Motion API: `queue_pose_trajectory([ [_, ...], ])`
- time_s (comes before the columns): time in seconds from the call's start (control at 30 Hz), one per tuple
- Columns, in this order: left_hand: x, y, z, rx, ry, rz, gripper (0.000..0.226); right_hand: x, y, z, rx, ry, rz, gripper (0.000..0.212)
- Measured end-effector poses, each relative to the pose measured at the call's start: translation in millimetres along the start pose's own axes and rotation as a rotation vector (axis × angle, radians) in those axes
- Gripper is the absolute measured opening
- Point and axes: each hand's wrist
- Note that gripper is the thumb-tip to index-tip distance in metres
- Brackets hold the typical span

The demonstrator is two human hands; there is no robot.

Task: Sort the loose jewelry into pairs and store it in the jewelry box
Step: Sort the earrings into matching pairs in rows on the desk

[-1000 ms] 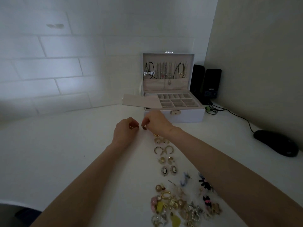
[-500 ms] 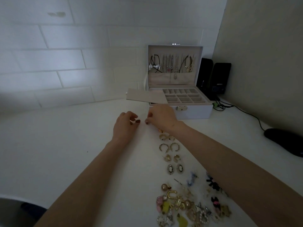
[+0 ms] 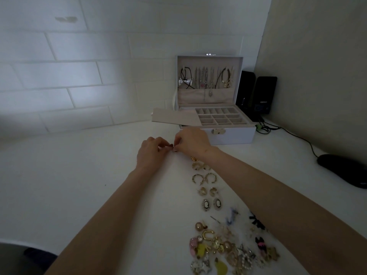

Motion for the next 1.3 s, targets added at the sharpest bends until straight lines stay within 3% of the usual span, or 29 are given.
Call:
queue_pose_trajectory([
  [0.53, 2, 1, -3, -0.015, -0.036, 0.034, 0.015, 4, -1, -2, -0.015, -0.051, 0.044, 0.018],
  [0.87, 1, 0, -1, -0.024, -0.015, 0.025, 0.012, 36, 27, -26, -0.142, -0.142, -0.055, 0.016],
  [1.0, 3, -2, -2, 0.009, -0.018, -0.031, 0.023, 65, 39, -44, -0.201, -0.170, -0.114, 0.014],
  [1.17, 21, 1, -32, 0.032, -0.268, -0.193, 0.022, 112, 52, -67, -0.182, -0.190, -0.078, 0.015],
  [1.3, 49, -8, -78, 0.071, -0.450, 0.032, 0.012, 149, 61, -82, -0.312, -0.182, 0.028, 0.007],
])
Point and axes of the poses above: each hand's wrist, its own x-axis away from the middle knuckle, its own y-axis out of the back of the hand, z = x × y, and after that the axes turned 14 degrees about x, right-handed
